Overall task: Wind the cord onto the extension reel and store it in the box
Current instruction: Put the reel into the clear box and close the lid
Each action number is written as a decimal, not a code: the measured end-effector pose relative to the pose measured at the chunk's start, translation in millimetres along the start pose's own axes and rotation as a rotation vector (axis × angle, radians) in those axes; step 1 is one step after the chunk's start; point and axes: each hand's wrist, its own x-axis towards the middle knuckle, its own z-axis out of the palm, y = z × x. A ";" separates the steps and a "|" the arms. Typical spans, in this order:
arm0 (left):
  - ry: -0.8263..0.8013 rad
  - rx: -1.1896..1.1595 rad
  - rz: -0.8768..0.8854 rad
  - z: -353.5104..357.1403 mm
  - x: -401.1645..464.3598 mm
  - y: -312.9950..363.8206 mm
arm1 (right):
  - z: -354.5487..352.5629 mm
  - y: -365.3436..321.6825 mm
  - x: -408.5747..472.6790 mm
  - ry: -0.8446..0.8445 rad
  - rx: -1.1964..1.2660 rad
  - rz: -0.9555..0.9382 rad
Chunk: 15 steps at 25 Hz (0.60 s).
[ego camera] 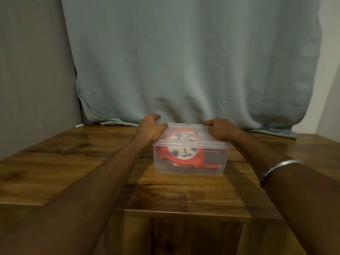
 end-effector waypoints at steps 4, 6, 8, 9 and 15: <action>0.280 -0.573 -0.097 9.0 -35.9 -21.8 | -3.5 3.0 -30.0 0.506 0.781 0.265; 0.126 -0.879 -0.250 20.0 -50.1 -35.2 | 3.3 4.4 -52.7 0.347 1.007 0.450; -0.115 -1.088 -0.347 21.4 -62.1 -40.4 | 14.6 6.6 -73.8 0.031 1.096 0.553; -0.183 -1.112 -0.366 18.8 -67.8 -37.0 | 17.7 8.7 -80.5 -0.066 1.133 0.577; -0.181 -1.046 -0.331 13.1 -76.8 -34.7 | 14.9 16.1 -64.0 0.098 1.120 0.541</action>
